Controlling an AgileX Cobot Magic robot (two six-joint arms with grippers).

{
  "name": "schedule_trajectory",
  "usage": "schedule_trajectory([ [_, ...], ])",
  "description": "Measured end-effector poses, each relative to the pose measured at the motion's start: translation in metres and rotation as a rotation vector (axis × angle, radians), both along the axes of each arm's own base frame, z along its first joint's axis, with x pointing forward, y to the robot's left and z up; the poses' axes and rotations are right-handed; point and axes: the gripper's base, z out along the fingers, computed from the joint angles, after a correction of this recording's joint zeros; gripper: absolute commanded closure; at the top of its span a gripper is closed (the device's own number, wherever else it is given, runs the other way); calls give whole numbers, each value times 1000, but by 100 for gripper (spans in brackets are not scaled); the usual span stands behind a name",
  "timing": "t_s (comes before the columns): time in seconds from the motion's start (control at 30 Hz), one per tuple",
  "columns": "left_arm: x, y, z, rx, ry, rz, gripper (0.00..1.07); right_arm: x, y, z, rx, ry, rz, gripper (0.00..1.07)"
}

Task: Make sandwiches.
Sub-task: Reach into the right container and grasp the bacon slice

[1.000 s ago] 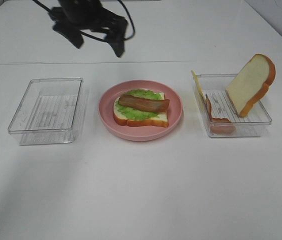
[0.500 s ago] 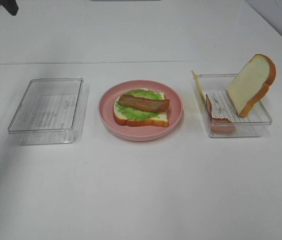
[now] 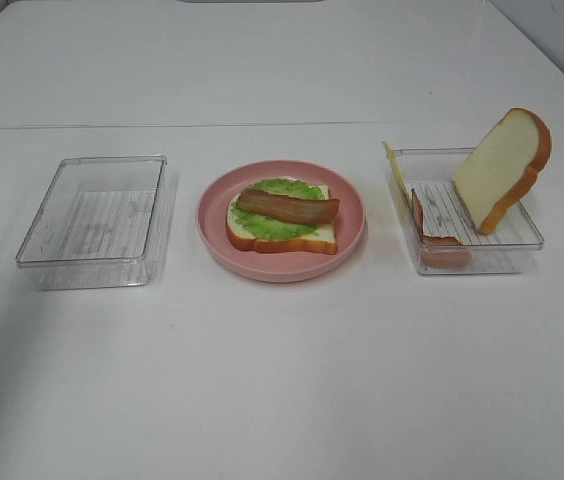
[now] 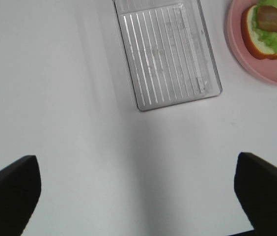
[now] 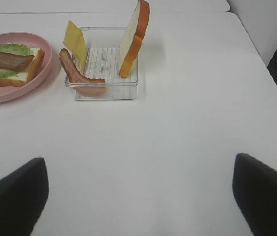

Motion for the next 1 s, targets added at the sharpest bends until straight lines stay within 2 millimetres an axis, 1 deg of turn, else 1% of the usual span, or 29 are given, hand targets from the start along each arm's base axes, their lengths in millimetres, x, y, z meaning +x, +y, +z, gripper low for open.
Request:
schedule_trajectory([
  [0.03,-32,0,2,5,-47,3,7,0,0,0,0,0,0,13],
  [0.07,-32,0,2,5,-47,3,7,0,0,0,0,0,0,13],
  [0.1,-48,0,2,9,-71,5,7,0,0,0,0,0,0,13],
  [0.13,-77,0,-2,17,-103,7,7,0,0,0,0,0,0,13],
  [0.17,-77,0,-2,17,-103,7,7,0,0,0,0,0,0,13],
  [0.2,-90,0,-3,22,-125,8,7,0,0,0,0,0,0,13],
  [0.23,-119,1,-7,35,-174,10,7,0,0,0,0,0,0,13],
  [0.27,-119,1,-7,35,-174,10,7,0,0,0,0,0,0,13],
  [0.3,-132,1,-7,40,-208,11,7,0,0,0,0,0,0,13],
  [0.33,-156,2,-14,57,-251,15,7,0,0,0,0,0,0,13],
  [0.37,-156,2,-14,57,-251,15,7,0,0,0,0,0,0,13],
  [0.4,-168,2,-17,65,-280,17,7,0,0,0,0,0,0,13],
  [0.43,-189,3,-24,82,-317,20,7,0,0,0,0,0,0,13],
  [0.47,-189,3,-24,82,-317,20,7,0,0,0,0,0,0,13],
  [0.5,-199,4,-29,89,-331,22,7,0,0,0,0,0,0,13],
  [0.53,-215,4,-38,99,-370,26,7,0,0,0,0,0,0,13],
  [0.57,-221,5,-44,104,-380,27,7,0,0,0,0,0,0,13],
  [0.6,-221,5,-44,104,-380,27,7,0,0,0,0,0,0,13],
  [0.63,-231,4,-55,105,-396,28,7,0,0,0,0,0,0,13],
  [0.67,-231,4,-55,105,-396,28,7,0,0,0,0,0,0,13],
  [0.7,-239,4,-67,107,-408,29,7,0,0,0,0,0,0,13],
  [0.77,-249,4,-80,106,-440,30,7,0,0,0,0,0,0,13],
  [0.83,-252,4,-82,106,-450,30,7,0,0,0,0,0,0,13],
  [0.87,-258,4,-82,102,-489,31,7,0,0,0,0,0,0,13],
  [1.0,-265,3,-83,97,-538,32,7,0,0,0,0,0,0,13],
])
